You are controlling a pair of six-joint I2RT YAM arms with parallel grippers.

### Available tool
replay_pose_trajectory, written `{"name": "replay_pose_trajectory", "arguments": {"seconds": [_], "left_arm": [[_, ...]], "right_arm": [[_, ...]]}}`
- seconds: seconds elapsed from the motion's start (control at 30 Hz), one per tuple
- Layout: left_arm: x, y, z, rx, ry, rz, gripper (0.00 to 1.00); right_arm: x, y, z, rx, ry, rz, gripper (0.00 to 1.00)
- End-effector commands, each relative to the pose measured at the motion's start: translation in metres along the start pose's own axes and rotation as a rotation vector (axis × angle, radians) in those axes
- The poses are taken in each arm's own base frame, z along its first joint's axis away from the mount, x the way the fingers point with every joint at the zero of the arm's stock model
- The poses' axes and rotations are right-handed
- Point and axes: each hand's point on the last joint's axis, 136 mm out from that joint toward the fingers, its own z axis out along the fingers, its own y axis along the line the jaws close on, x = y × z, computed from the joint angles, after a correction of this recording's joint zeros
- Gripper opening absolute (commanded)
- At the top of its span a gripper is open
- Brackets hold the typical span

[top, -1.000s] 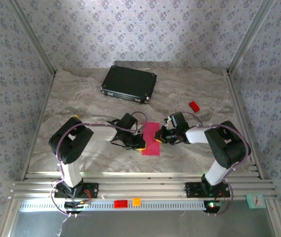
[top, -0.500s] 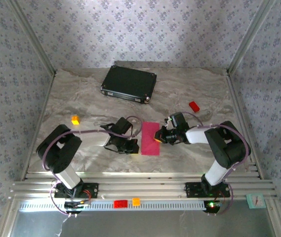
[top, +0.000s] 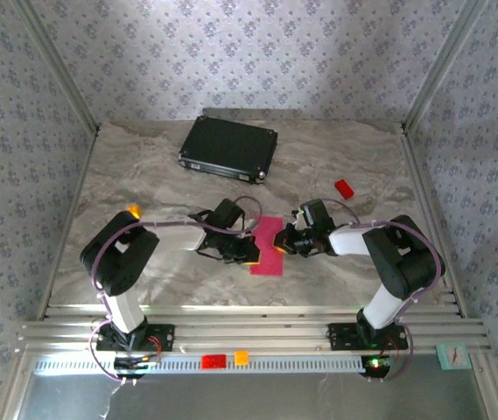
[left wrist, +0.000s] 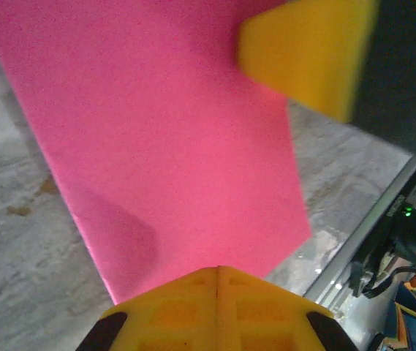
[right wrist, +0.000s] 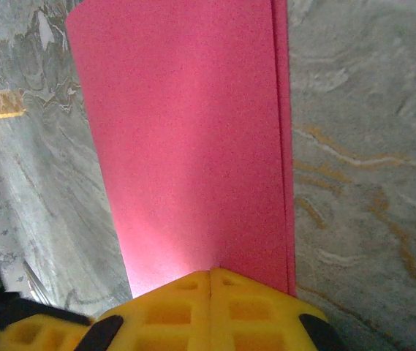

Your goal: Fold a paper plane with a square sheet of paper (pick it up from the middle)

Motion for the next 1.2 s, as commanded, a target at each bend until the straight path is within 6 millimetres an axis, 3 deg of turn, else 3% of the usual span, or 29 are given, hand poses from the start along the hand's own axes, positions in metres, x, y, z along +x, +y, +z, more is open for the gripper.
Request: {"name": "replay_pose_trajectory", "arguments": {"seconds": [0.0,0.2,0.37,0.53,0.67,0.87,0.97,1.17], "left_arm": [[0.019,0.014,0.010,-0.018,0.064,-0.007,0.06],[0.054,0.054,0.005,-0.140,0.105,-0.005,0.05],[0.072,0.059,-0.003,-0.196,0.102,0.066,0.05],[0.053,0.035,-0.017,-0.182,0.010,0.120,0.05],[0.027,-0.001,-0.025,-0.068,-0.067,0.137,0.04],[0.001,-0.027,-0.016,0.024,-0.065,0.141,0.05],[-0.002,-0.025,-0.005,0.033,-0.036,0.127,0.05],[0.014,0.004,0.014,-0.014,0.042,0.087,0.06]], "right_arm": [[0.048,-0.095,-0.003,0.345,0.091,0.163,0.00],[0.047,-0.096,-0.004,0.355,0.094,0.154,0.00],[0.048,-0.098,-0.004,0.356,0.091,0.154,0.00],[0.048,-0.097,-0.003,0.355,0.092,0.150,0.00],[0.047,-0.096,-0.003,0.354,0.091,0.150,0.00],[0.049,-0.098,-0.003,0.356,0.098,0.151,0.00],[0.049,-0.099,-0.002,0.356,0.097,0.153,0.00],[0.050,-0.100,-0.001,0.353,0.098,0.157,0.00]]}}
